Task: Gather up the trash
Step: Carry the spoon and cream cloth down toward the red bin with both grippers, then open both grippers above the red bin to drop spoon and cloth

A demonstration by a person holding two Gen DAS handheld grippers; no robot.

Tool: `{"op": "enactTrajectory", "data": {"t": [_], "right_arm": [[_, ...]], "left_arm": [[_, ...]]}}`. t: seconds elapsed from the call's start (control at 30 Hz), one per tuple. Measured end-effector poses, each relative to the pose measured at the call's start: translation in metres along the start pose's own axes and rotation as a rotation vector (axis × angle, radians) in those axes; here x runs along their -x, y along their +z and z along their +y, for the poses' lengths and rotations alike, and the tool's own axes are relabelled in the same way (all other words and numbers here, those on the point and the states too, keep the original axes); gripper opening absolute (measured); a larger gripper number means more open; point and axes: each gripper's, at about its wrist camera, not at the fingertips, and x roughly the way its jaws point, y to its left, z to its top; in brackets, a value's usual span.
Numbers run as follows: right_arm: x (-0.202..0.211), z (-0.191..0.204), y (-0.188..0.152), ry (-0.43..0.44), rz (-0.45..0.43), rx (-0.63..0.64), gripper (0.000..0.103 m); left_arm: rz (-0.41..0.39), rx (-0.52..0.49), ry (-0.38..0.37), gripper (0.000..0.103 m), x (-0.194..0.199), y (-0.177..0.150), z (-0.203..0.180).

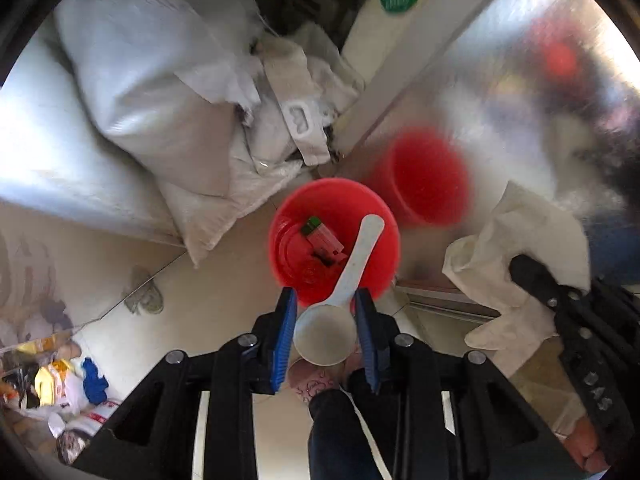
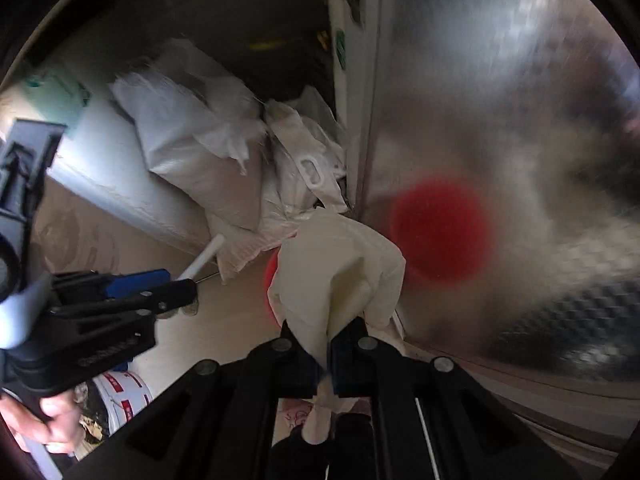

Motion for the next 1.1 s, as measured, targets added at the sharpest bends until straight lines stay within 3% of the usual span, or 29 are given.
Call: {"op": "enactTrajectory", "data": {"t": [0.4, 0.67, 0.73, 0.77, 0.8, 0.87, 1.1], "right_arm": [[-0.085, -0.040, -0.001, -0.032, 0.084, -0.033, 0.004], [-0.081, -0.041, -0.001, -0.025, 0.099, -0.024, 0.004], [-0.085, -0.040, 0.000, -0.012, 0.103, -0.009, 0.004], [-0.087, -0.039, 0.001, -0.003, 0.113, -0.001, 0.004], [-0.087, -0.039, 0.001, -0.002, 0.116, 0.008, 0.004], [-0.088, -0.037, 0.002, -0.002, 0.114, 0.031, 0.004], [-0.097, -0.027, 0.003, 0.022, 0.138, 0.057, 0.004]], "left_arm": [[0.058, -0.090, -0.009, 0.028, -0.088, 0.022, -0.008], [0.028, -0.074, -0.040, 0.028, -0.083, 0.024, -0.008], [0.044, -0.071, -0.063, 0.032, -0.083, 0.024, -0.006], [0.049, -0.067, -0.064, 0.044, -0.084, 0.024, -0.004], [0.047, -0.064, -0.059, 0.064, -0.083, 0.024, -0.002], [0.032, -0.064, -0.051, 0.081, -0.082, 0.022, -0.001], [0.029, -0.048, -0.020, 0.082, -0.077, 0.014, 0.010]]}}
